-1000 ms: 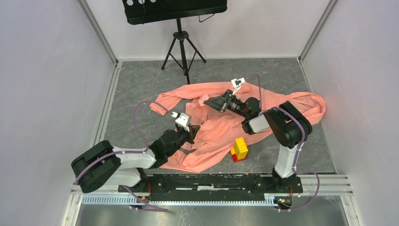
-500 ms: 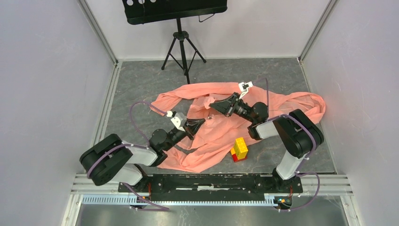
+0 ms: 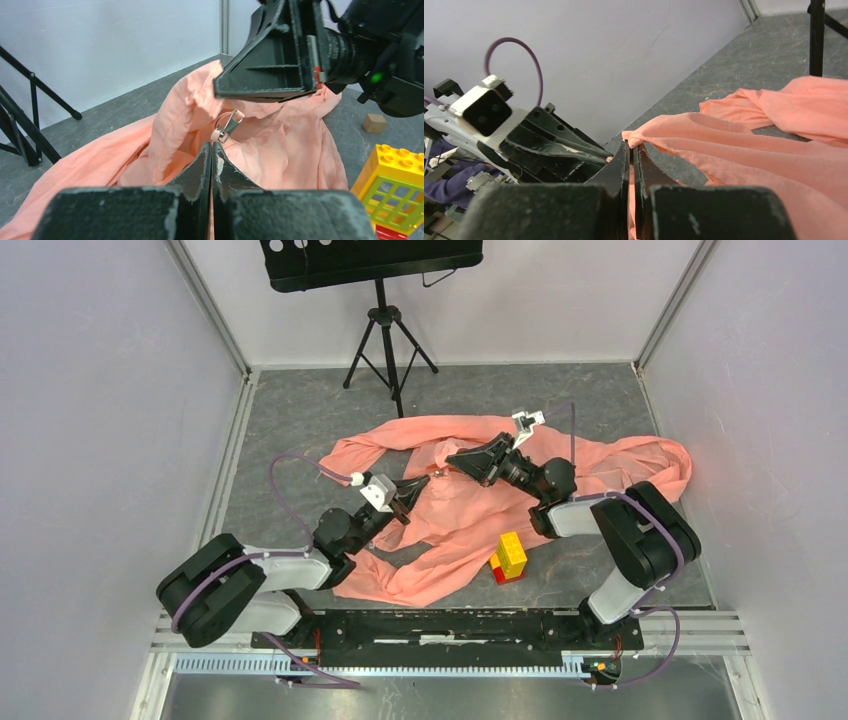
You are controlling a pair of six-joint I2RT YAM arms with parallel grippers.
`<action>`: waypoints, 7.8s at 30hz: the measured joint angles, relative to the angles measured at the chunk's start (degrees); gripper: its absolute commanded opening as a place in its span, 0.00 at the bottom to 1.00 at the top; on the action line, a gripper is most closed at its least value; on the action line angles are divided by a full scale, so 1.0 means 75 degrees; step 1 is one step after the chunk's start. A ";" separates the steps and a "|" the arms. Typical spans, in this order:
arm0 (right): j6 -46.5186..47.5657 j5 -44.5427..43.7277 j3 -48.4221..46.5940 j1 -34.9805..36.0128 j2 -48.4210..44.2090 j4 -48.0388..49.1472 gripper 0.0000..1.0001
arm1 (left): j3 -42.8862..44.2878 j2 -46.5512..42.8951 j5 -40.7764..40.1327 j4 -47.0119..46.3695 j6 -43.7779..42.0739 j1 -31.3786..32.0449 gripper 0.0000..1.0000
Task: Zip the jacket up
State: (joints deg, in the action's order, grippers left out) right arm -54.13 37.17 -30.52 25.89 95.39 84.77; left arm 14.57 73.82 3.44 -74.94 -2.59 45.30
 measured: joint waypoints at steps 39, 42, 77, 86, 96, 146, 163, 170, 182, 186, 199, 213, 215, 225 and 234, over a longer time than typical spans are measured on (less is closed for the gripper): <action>0.0533 -0.0676 0.0236 -0.0350 -0.0988 0.0006 0.00 | 0.0766 0.0408 -0.0131 0.2285 0.3080 0.0344 0.02; 0.0533 -0.0682 0.0463 -0.0469 -0.0962 0.0006 0.00 | 0.0766 0.0408 -0.0667 0.3372 0.3048 0.1142 0.02; 0.0568 -0.0487 0.0933 -0.0574 -0.0836 0.0006 0.00 | 0.5528 0.2043 -0.1189 1.2313 0.2582 0.1967 0.63; 0.0519 -0.0423 0.0933 -0.0705 -0.0822 0.0006 0.00 | 0.6091 0.2728 -0.1944 1.3554 0.0761 0.3013 0.59; 0.0425 -0.0379 0.0933 -0.0906 -0.0822 0.0006 0.00 | 0.6137 0.3110 -0.3212 1.3522 0.0038 0.3188 0.57; 0.0093 -0.0329 0.0930 -0.1026 -0.0691 0.0006 0.00 | 0.5013 0.2675 -0.2302 1.1284 -0.0510 0.2349 0.02; -0.0358 -0.0178 0.0356 -0.0711 -0.0443 0.0006 0.00 | 0.2104 -0.0562 0.0595 0.6388 -0.0160 0.0959 0.02; -0.0615 -0.0146 0.0224 -0.0481 -0.0460 0.0003 0.00 | 0.1364 -0.1037 0.1102 0.4383 0.0169 0.0734 0.02; -0.0810 0.0052 -0.0076 -0.0268 -0.1317 0.0006 0.00 | 0.0848 -0.1166 0.1547 0.1300 0.0635 0.0265 0.02; -0.0682 0.0064 -0.0309 -0.0140 -0.1408 0.0006 0.00 | 0.0848 -0.1029 0.1530 0.0562 0.0848 0.0111 0.02; -0.0277 0.0108 -0.0507 0.0050 -0.1408 0.0006 0.00 | 0.0848 0.0015 0.1154 -0.0866 0.1504 -0.0216 0.02; -0.0195 0.0335 -0.0469 0.0085 -0.1408 0.0006 0.00 | 0.0848 0.0224 0.1160 -0.1250 0.1915 -0.0344 0.02; -0.0207 0.0321 -0.0469 0.0082 -0.1408 0.0006 0.00 | 0.0848 0.0230 0.1166 -0.1256 0.1915 -0.0347 0.02; -0.0463 0.0312 -0.0472 -0.0017 -0.1408 0.0006 0.00 | 0.0848 0.0353 0.1189 -0.1279 0.1915 -0.0417 0.02; -0.0513 0.0335 -0.0545 -0.0017 -0.1224 0.0006 0.00 | 0.0848 0.0353 0.1227 -0.1279 0.1944 -0.0460 0.02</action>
State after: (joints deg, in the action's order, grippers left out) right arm -57.98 39.68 -34.61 25.76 86.21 84.82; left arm 20.93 76.47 12.64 -84.53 11.99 41.85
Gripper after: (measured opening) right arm 0.021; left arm 0.044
